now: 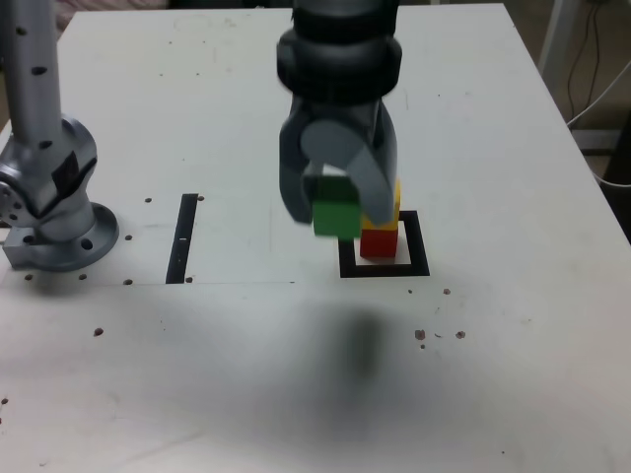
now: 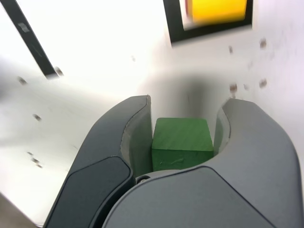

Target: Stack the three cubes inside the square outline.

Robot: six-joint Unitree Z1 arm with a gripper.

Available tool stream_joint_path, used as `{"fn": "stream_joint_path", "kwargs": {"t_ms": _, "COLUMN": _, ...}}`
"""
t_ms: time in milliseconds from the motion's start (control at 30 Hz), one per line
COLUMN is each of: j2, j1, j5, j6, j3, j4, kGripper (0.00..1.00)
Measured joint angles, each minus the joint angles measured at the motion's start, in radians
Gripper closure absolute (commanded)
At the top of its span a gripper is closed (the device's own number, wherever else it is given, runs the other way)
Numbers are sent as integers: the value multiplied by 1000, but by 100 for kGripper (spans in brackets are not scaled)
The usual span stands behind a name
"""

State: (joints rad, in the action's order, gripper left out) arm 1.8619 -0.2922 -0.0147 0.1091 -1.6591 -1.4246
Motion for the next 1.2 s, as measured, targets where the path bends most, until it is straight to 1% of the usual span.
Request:
{"fn": "stream_joint_path", "kwargs": {"t_ms": 67, "j2": 0, "j1": 60, "j5": -1, "j6": -62, "j3": -15, "j4": -8, "kGripper": 86}}
{"fn": "stream_joint_path", "kwargs": {"t_ms": 233, "j2": 22, "j1": 147, "j5": -6, "j6": -128, "j3": -43, "j4": -13, "kGripper": 86}}
{"fn": "stream_joint_path", "kwargs": {"t_ms": 367, "j2": 45, "j1": 202, "j5": -23, "j6": -165, "j3": -57, "j4": -34, "kGripper": 86}}
{"fn": "stream_joint_path", "kwargs": {"t_ms": 567, "j2": 66, "j1": 229, "j5": -41, "j6": -178, "j3": -90, "j4": -56, "kGripper": 85}}
{"fn": "stream_joint_path", "kwargs": {"t_ms": 967, "j2": 130, "j1": 229, "j5": -37, "j6": -169, "j3": -119, "j4": -58, "kGripper": 84}}
{"fn": "stream_joint_path", "kwargs": {"t_ms": 1200, "j2": 152, "j1": 246, "j5": -60, "j6": -169, "j3": -138, "j4": -57, "kGripper": 84}}
